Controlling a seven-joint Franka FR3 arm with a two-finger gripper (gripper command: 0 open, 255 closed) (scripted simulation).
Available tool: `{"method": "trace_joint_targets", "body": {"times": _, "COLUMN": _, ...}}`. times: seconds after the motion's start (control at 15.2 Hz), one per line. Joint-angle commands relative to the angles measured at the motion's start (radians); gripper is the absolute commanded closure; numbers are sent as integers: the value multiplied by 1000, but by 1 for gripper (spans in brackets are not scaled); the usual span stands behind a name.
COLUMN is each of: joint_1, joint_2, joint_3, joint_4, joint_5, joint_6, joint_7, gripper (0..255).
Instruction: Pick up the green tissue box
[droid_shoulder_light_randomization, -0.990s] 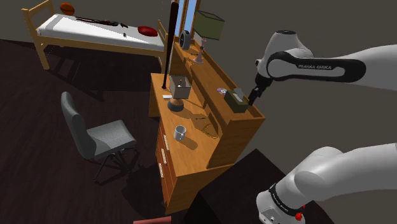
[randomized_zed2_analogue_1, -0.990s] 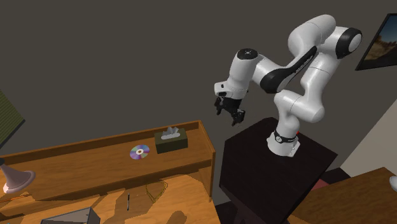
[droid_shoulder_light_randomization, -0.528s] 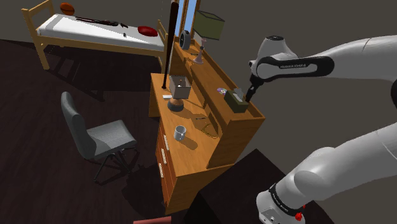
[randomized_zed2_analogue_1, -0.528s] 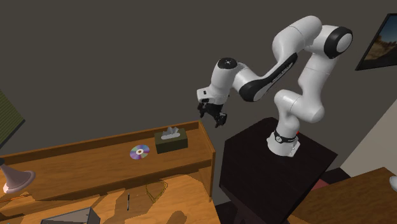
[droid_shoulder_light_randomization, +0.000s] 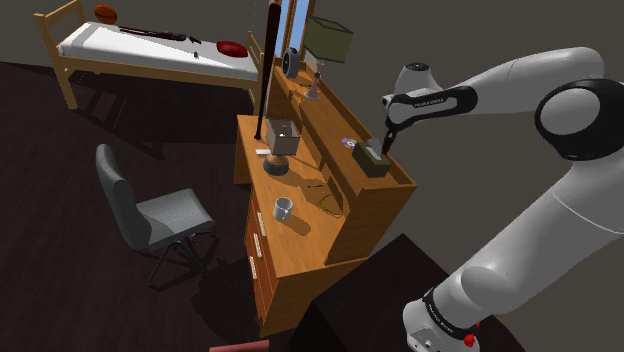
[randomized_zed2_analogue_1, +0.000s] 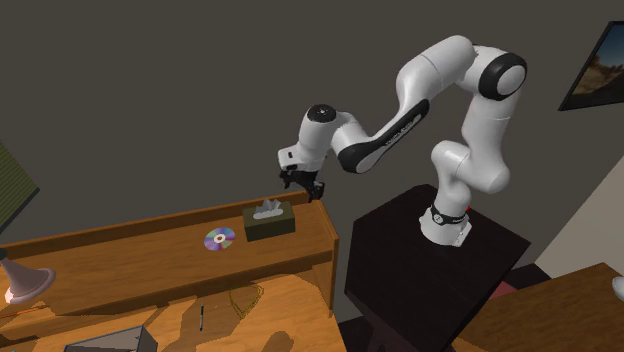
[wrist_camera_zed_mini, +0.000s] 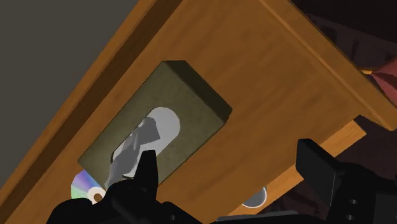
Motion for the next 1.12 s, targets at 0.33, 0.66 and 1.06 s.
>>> {"method": "trace_joint_targets", "body": {"times": 0.33, "joint_1": -47, "joint_2": 268, "joint_3": 1, "joint_4": 256, "joint_5": 64, "joint_6": 71, "joint_7": -191, "gripper": 0}}
{"method": "trace_joint_targets", "body": {"times": 0.66, "joint_1": -92, "joint_2": 426, "joint_3": 24, "joint_4": 436, "joint_5": 98, "joint_6": 85, "joint_7": -295, "gripper": 0}}
{"method": "trace_joint_targets", "body": {"times": 1.06, "joint_1": -95, "joint_2": 466, "joint_3": 24, "joint_4": 412, "joint_5": 94, "joint_6": 147, "joint_7": -276, "gripper": 0}}
